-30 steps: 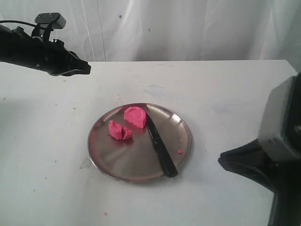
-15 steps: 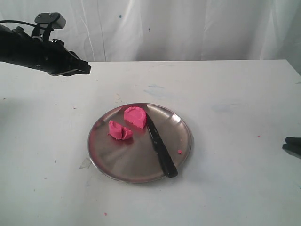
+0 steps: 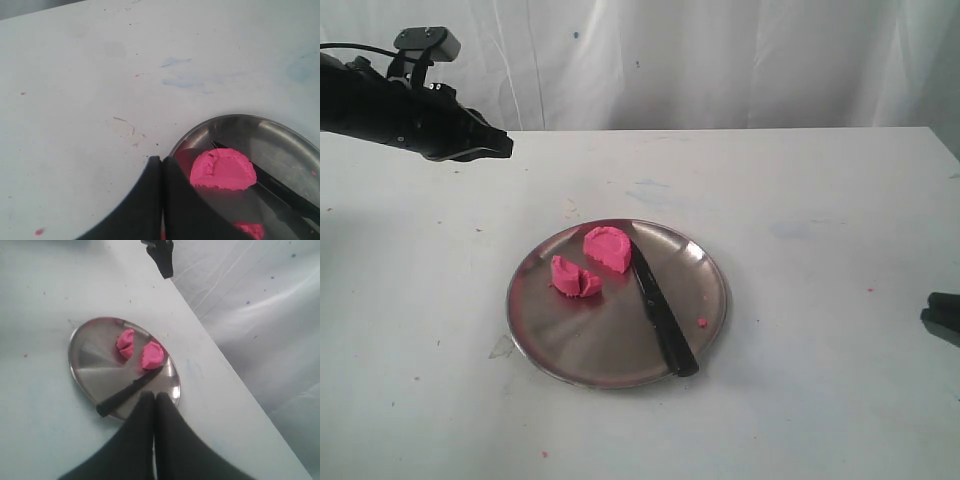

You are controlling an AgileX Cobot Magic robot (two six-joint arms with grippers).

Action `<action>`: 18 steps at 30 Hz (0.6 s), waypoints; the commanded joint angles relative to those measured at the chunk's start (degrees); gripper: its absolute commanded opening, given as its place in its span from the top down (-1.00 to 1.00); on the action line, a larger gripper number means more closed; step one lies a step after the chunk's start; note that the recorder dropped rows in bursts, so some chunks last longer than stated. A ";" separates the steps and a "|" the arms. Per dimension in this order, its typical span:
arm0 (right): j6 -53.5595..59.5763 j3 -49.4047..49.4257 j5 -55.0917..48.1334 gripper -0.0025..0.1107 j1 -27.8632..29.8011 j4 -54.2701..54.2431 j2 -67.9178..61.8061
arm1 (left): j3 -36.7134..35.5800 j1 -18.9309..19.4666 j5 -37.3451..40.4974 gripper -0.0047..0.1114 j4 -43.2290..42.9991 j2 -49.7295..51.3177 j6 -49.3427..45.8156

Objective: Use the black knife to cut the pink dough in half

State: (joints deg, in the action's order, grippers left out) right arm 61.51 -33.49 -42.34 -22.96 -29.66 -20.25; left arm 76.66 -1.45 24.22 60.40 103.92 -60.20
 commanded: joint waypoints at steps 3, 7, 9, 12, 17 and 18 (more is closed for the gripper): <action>-0.66 0.32 0.43 0.96 0.06 -4.43 2.09 | -0.23 0.10 0.80 0.92 0.84 -0.61 -0.14; -17.98 2.53 5.31 0.96 0.06 -4.05 3.35 | -0.23 0.10 0.80 0.92 0.84 -0.61 -0.14; -29.88 4.37 10.75 0.96 0.06 0.58 4.35 | -0.23 0.10 0.80 0.92 0.84 -0.61 -0.14; -50.59 8.31 20.93 0.96 0.16 11.24 5.68 | -0.23 0.10 0.87 0.92 0.84 -0.61 -0.14; -71.03 15.38 30.77 0.96 0.16 26.73 7.93 | -0.23 0.10 0.87 0.92 0.84 -0.61 -0.14; -71.14 16.79 31.86 0.96 0.16 26.89 8.53 | -0.23 0.10 0.87 0.92 0.84 -0.61 -0.14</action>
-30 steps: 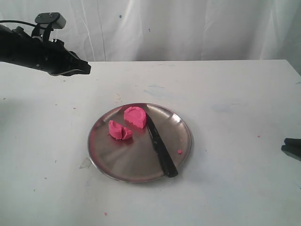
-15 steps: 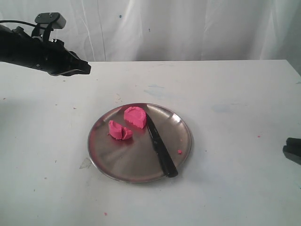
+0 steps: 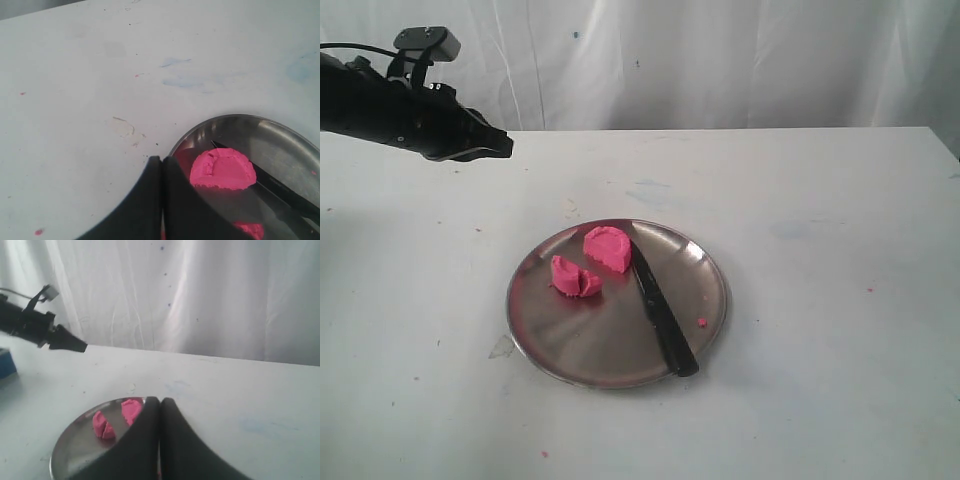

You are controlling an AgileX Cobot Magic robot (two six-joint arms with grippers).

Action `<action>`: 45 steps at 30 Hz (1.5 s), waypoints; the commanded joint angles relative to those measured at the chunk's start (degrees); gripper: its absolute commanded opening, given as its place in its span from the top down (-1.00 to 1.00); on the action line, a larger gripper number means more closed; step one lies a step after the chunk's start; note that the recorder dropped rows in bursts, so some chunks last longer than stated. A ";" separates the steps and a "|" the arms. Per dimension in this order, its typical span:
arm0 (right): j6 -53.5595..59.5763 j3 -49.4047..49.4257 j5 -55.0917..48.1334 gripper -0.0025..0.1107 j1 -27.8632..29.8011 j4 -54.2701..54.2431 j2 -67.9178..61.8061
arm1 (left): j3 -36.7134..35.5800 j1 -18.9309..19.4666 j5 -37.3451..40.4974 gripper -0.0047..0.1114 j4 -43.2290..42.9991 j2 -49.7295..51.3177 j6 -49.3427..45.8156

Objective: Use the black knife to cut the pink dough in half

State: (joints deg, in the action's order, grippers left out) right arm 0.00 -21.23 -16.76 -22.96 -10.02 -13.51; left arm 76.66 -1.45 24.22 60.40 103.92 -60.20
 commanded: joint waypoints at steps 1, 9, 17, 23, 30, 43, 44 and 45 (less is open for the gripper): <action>-9.38 5.36 6.81 0.96 0.16 7.56 2.16 | -0.23 0.10 0.87 0.92 0.84 -0.61 -0.14; -9.27 12.23 8.64 0.96 0.16 10.02 7.21 | -0.23 0.10 0.87 0.92 0.84 -0.61 -0.14; -4.38 15.82 9.58 0.96 0.16 7.43 10.26 | -0.23 0.10 0.87 0.92 0.84 -0.61 -0.14; 0.44 18.34 9.57 0.96 0.16 3.59 12.38 | -0.23 0.10 0.73 0.92 0.84 -0.61 -0.14; 0.00 20.87 9.82 0.96 0.16 3.59 13.51 | -0.23 0.10 0.73 0.92 0.84 -0.61 -0.14; 0.00 21.23 10.53 0.96 0.16 3.59 13.51 | -0.23 0.10 0.73 0.92 0.84 -0.61 -0.14; 0.46 21.23 10.51 0.96 0.16 3.59 13.51 | -0.23 0.10 0.73 0.92 0.84 -0.61 -0.14; 0.90 21.23 10.51 0.96 0.29 3.59 13.51 | -0.23 0.10 0.73 0.92 0.84 -0.61 -0.14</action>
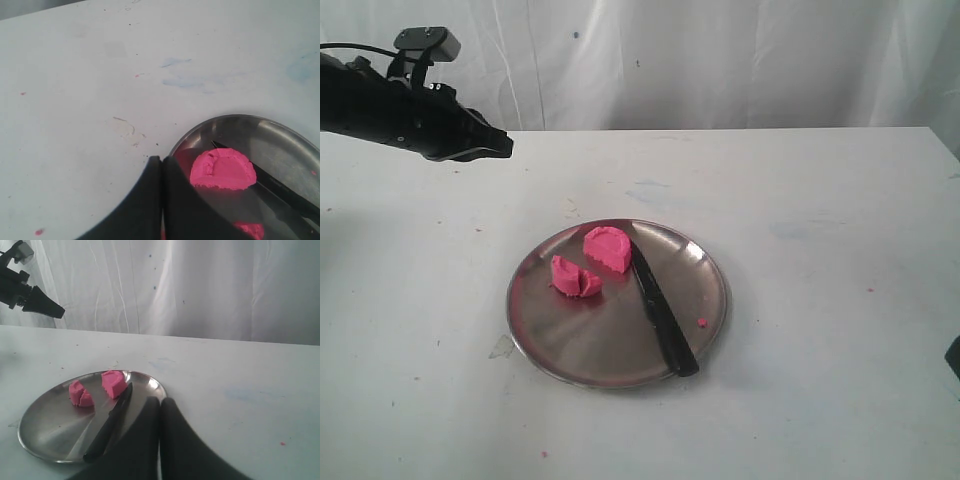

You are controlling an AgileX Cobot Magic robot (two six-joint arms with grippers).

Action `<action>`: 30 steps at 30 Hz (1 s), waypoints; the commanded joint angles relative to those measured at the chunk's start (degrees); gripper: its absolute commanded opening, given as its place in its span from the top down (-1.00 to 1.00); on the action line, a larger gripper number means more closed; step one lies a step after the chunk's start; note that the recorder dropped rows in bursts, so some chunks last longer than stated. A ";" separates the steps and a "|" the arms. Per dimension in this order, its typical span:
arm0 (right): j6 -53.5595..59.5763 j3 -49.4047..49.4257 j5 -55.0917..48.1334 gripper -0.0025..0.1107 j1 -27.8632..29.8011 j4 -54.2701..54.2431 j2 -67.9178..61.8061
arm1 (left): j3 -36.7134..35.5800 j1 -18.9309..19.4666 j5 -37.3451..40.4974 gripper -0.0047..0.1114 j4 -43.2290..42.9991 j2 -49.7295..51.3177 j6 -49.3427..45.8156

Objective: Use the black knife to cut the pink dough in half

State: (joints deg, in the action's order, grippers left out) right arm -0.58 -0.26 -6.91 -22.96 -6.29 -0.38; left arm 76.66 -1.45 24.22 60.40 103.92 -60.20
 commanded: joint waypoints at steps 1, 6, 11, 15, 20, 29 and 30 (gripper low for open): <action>1.74 0.26 0.66 0.96 0.44 -0.14 0.38 | -0.23 0.10 0.73 0.92 0.84 -0.61 -0.14; 1.74 0.26 0.66 0.96 4.80 -0.14 0.38 | -0.23 0.10 0.73 0.92 0.84 -0.61 -0.14; 1.74 0.26 0.66 0.96 9.07 -0.14 0.38 | -0.23 0.10 0.73 0.92 0.84 -0.61 -0.14; 1.74 0.26 0.66 0.96 12.24 -0.14 0.38 | -0.23 0.10 0.73 0.92 0.84 -0.61 -0.14; 1.74 0.26 0.66 0.96 14.39 -0.14 0.38 | -0.23 0.10 0.73 0.92 0.84 -0.61 -0.14; 1.74 0.26 0.66 0.96 14.39 -0.14 0.38 | -0.23 0.10 0.73 0.92 0.84 -0.61 -0.14; 1.74 0.26 0.66 0.96 14.37 -0.14 0.38 | -0.23 0.10 0.73 0.92 0.84 -0.61 -0.14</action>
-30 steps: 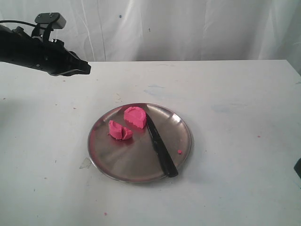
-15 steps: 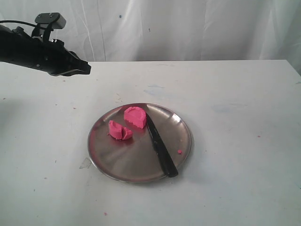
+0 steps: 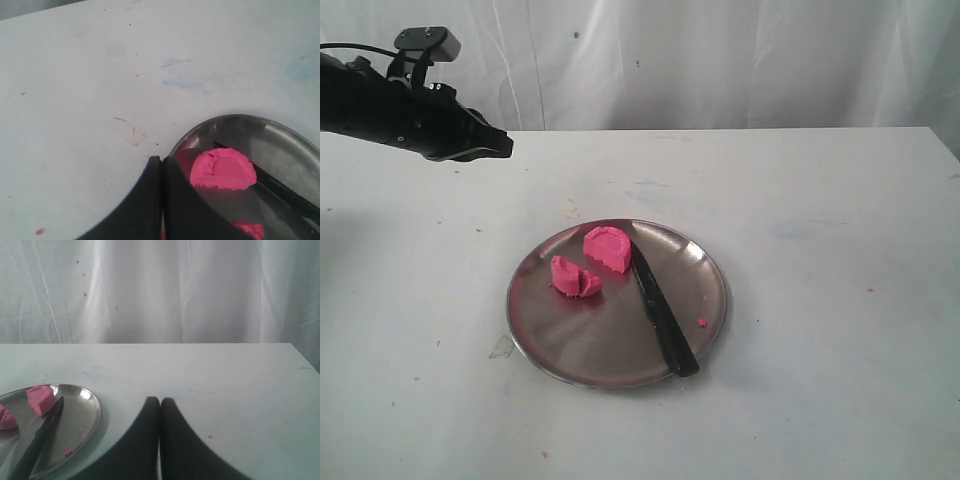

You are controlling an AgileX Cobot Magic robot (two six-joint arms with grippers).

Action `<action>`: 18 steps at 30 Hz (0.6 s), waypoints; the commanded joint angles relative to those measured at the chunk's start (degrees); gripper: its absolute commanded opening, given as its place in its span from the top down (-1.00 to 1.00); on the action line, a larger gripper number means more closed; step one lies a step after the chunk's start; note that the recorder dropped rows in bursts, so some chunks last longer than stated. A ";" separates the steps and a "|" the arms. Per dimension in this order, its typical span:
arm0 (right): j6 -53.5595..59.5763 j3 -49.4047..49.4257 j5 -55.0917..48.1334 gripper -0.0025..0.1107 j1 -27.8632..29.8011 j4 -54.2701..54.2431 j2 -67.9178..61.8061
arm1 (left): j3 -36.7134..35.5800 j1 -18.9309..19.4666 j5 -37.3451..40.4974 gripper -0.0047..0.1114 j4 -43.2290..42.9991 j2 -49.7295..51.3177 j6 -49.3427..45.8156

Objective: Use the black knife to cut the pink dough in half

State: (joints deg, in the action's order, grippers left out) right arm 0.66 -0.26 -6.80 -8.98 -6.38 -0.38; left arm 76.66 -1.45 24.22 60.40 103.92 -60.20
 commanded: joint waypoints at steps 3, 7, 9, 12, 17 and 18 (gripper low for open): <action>0.50 0.26 0.55 0.96 0.39 -0.04 0.38 | -0.23 0.10 0.73 0.92 0.84 -0.61 -0.14; 0.50 0.26 0.55 0.96 0.39 -0.04 0.38 | -0.23 0.10 0.83 0.92 0.84 -0.61 -0.14; 0.50 0.26 0.55 0.96 0.39 -0.04 0.38 | -0.23 0.10 0.70 0.92 0.84 -0.61 -0.14; 0.50 0.26 0.55 0.96 0.39 -0.04 0.38 | -0.23 0.10 0.71 0.92 0.84 -0.17 -0.14; 0.50 0.26 0.55 0.96 0.39 -0.04 0.38 | -0.23 0.10 0.67 0.92 0.75 0.64 -0.14; 0.50 0.26 0.55 0.96 0.39 -0.04 0.38 | -0.23 0.10 0.67 0.92 0.75 0.32 -0.14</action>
State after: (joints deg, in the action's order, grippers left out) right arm 0.66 -0.26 -6.80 -8.98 -6.38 -0.38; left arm 76.66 -1.45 24.22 60.40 104.78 -60.20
